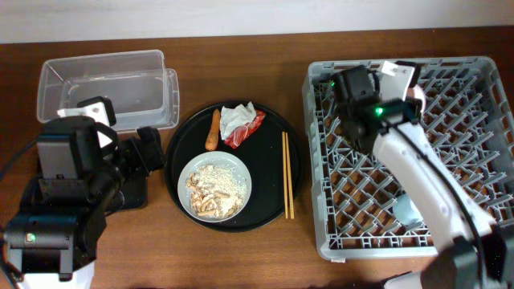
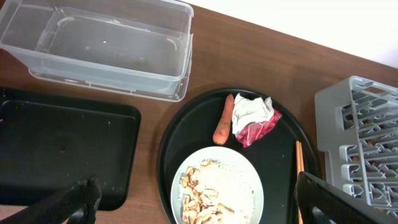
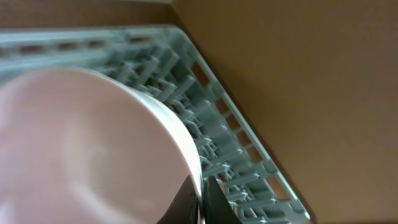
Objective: Sort waste into correct bins and load items into the dishwasher rack
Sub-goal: 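Grasp the pink bowl with the right gripper and place it in the rack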
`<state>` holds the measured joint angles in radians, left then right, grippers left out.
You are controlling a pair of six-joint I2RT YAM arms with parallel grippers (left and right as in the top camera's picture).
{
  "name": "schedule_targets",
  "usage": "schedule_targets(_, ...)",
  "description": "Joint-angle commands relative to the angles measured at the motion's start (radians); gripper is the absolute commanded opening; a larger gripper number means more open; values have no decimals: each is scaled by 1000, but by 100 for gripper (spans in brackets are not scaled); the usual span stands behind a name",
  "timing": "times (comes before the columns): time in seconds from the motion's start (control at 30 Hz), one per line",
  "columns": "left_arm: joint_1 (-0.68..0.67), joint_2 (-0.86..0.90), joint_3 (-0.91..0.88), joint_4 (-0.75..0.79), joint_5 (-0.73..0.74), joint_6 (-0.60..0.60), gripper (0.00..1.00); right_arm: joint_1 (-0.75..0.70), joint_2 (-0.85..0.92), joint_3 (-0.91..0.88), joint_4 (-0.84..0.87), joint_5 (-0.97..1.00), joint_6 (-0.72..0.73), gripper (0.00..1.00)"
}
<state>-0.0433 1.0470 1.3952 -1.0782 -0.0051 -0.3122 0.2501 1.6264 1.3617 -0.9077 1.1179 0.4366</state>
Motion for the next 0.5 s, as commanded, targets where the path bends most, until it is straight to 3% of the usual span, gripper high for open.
schedule_targets(0.0, 3, -8, 12, -2, -11, -13, 99, -91, 150, -4, 39, 73, -86, 4)
schedule_targets(0.2, 3, -8, 12, -16, -11, -13, 99, -89, 270, -4, 40, 82, -90, 4)
schedule_targets(0.4, 3, -8, 12, -16, -11, -13, 99, 68, 277, -4, -6, 60, -92, 6)
schedule_targets(0.47, 3, -8, 12, -16, -11, -13, 99, 129, 274, -3, -28, 61, -92, 45)
